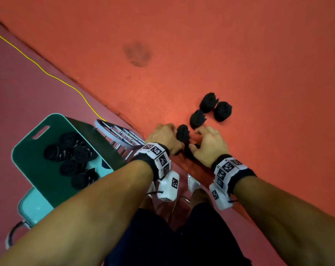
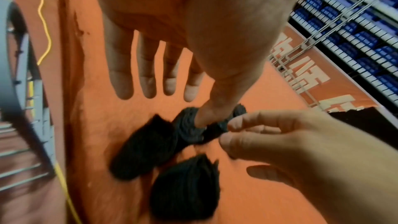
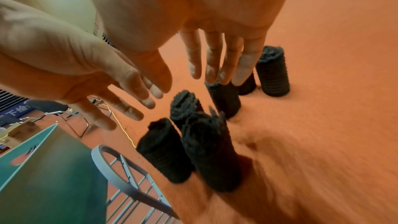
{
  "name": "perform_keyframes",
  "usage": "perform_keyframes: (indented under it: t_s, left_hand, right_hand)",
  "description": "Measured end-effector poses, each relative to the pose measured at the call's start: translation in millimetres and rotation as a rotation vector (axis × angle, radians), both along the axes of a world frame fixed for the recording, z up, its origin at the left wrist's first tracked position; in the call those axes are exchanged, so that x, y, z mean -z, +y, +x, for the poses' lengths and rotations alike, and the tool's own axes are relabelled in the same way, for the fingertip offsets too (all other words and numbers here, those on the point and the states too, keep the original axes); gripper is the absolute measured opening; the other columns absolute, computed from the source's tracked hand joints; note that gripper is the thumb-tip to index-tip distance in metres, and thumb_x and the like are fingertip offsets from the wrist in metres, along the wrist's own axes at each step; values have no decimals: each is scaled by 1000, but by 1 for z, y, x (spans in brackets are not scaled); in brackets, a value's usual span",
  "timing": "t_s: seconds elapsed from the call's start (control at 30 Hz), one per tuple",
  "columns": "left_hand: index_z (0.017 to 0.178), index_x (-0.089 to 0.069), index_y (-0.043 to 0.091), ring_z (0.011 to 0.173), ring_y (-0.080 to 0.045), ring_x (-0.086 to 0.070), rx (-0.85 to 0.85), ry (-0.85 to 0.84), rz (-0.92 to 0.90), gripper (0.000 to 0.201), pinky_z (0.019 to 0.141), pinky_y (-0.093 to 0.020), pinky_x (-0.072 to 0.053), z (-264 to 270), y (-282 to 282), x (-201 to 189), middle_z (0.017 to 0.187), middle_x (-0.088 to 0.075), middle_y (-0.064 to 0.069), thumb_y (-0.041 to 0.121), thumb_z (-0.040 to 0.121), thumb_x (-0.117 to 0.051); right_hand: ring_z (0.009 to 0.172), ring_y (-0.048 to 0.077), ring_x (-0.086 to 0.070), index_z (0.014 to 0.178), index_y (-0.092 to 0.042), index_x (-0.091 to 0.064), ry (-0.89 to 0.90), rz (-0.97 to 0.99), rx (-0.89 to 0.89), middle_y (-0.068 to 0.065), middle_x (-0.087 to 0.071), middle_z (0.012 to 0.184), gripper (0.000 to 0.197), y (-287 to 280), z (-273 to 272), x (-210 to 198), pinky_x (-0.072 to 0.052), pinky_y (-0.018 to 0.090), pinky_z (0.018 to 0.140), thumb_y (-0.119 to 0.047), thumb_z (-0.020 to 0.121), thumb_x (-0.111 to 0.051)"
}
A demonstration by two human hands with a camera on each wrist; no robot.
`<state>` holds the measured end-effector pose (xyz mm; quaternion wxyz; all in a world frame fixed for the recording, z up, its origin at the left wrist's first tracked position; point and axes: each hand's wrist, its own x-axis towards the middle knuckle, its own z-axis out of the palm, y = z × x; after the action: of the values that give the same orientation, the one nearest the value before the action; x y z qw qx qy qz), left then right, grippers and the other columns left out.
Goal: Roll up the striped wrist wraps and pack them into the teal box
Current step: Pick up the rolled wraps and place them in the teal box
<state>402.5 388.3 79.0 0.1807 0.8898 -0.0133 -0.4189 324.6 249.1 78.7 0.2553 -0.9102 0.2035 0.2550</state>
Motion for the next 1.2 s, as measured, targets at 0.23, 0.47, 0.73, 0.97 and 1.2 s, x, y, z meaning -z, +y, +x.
perform_keyframes:
  t_s: [0.23, 0.47, 0.73, 0.97, 1.2]
  left_hand:
    - [128, -47, 22, 115, -38, -60, 44, -8, 98, 65, 94, -47, -50, -34, -13, 37, 126, -47, -7, 29, 74, -82]
    - [120, -55, 15, 111, -33, -61, -6, -110, 106, 41, 88, -41, -48, -34, -11, 53, 120, -59, -11, 23, 84, -72]
    - [121, -56, 16, 114, -33, -61, -101, -85, 43, 53, 92, -39, -48, -26, 14, 18, 120, -63, -12, 31, 76, -77]
    - [117, -59, 23, 111, -32, -62, -277, -204, -28, 48, 86, -35, -49, 5, 89, -45, 115, -67, -9, 33, 73, -75]
    - [99, -60, 30, 102, -29, -62, -572, -301, -17, 36, 79, -29, -44, 7, 214, -77, 105, -64, -1, 31, 68, -77]
  right_hand:
    - [120, 32, -54, 138, -17, -47, 130, 57, -73, 5, -46, 131, 67, -6, -20, 25, -45, 41, 104, -36, 82, -77]
    - [118, 31, -56, 134, -14, -49, 141, 67, -151, 6, -48, 132, 55, -2, -13, 33, -47, 39, 99, -29, 86, -70]
    - [105, 35, -60, 113, -10, -55, 173, -3, -315, 13, -60, 116, 48, 25, 14, -10, -48, 35, 82, -41, 79, -69]
    - [106, 36, -60, 125, -24, -59, 23, -29, -545, 9, -58, 107, 45, 93, 59, -73, -44, 35, 81, -40, 83, -64]
    - [99, 35, -60, 115, -22, -62, -88, -7, -748, 0, -41, 97, 37, 212, 94, -101, -44, 34, 79, -39, 82, -64]
